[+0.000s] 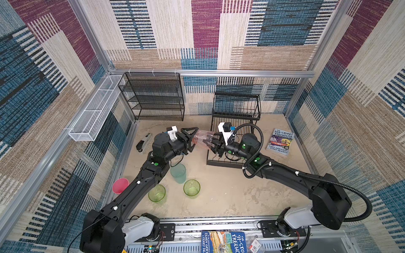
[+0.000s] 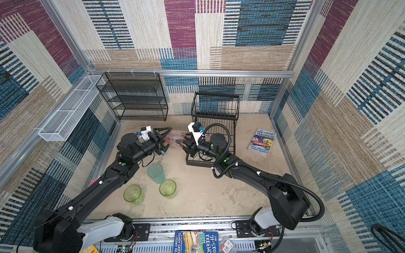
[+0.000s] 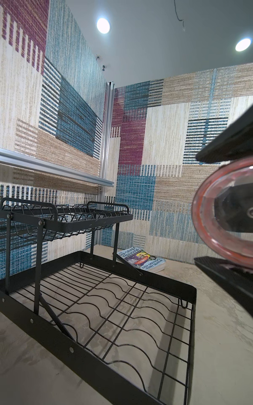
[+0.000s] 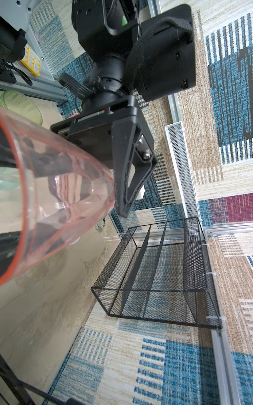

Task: Load cups into a dish rack
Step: Pick up the cup from the center of the table.

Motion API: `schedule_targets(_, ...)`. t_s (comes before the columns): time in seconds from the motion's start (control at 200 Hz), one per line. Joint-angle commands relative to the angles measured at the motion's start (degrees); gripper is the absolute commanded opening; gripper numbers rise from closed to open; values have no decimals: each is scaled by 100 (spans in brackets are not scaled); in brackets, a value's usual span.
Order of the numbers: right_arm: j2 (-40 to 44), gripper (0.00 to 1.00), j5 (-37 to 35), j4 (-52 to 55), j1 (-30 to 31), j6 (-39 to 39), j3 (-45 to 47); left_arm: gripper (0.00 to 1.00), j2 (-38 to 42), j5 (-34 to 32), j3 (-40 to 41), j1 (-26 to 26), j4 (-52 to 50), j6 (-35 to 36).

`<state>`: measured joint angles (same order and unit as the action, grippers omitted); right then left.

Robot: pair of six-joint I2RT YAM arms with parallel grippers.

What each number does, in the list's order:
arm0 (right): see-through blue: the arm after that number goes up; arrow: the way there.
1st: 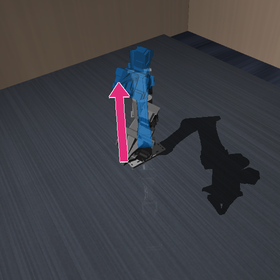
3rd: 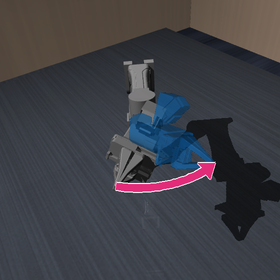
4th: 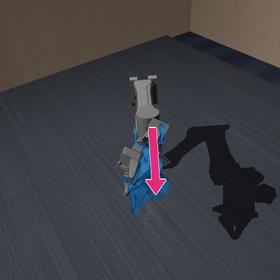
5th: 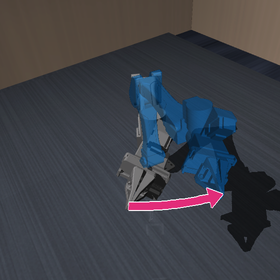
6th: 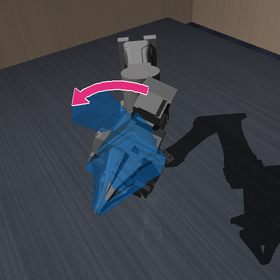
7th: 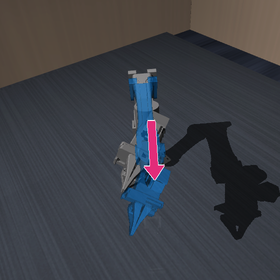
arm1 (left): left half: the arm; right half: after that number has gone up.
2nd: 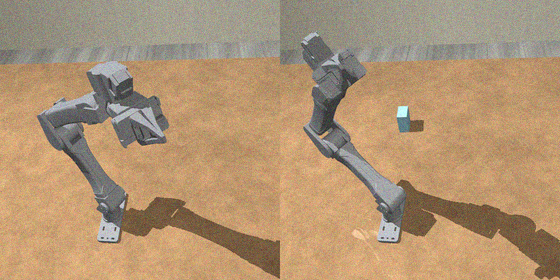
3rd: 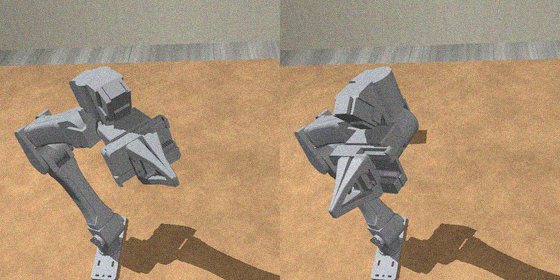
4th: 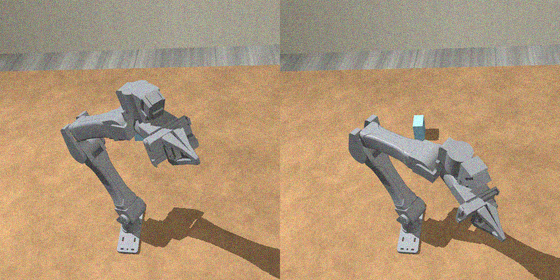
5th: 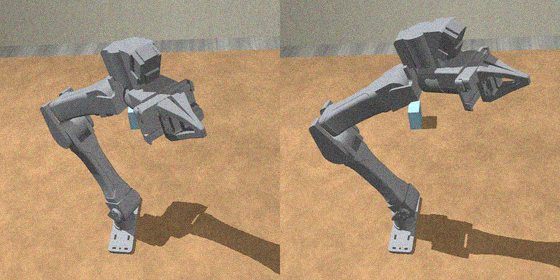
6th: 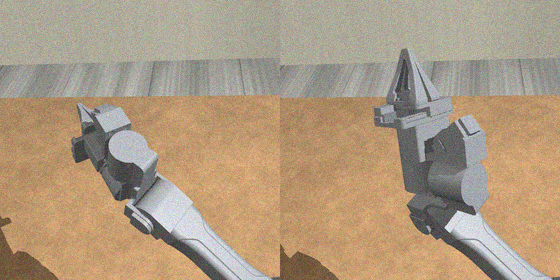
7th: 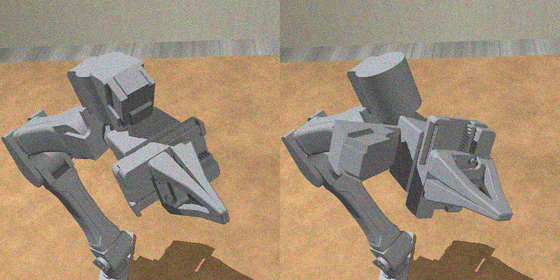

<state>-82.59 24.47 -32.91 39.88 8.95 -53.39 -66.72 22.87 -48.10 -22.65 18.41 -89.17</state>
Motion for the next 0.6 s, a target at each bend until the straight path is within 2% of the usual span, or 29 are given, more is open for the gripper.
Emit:
schedule_targets(0.0,-25,47,152,-223,9,59,-72,71,37,510,-46,-15,100,159)
schedule_targets(0.205,-29,47,191,-177,11,54,-137,77,-1,677,-141,-20,184,176)
schedule_targets(0.451,-72,47,247,-172,12,45,-165,78,-69,706,-86,-15,414,89)
schedule_targets(0.596,-48,47,232,-133,16,28,-154,71,-126,697,-77,-9,470,108)
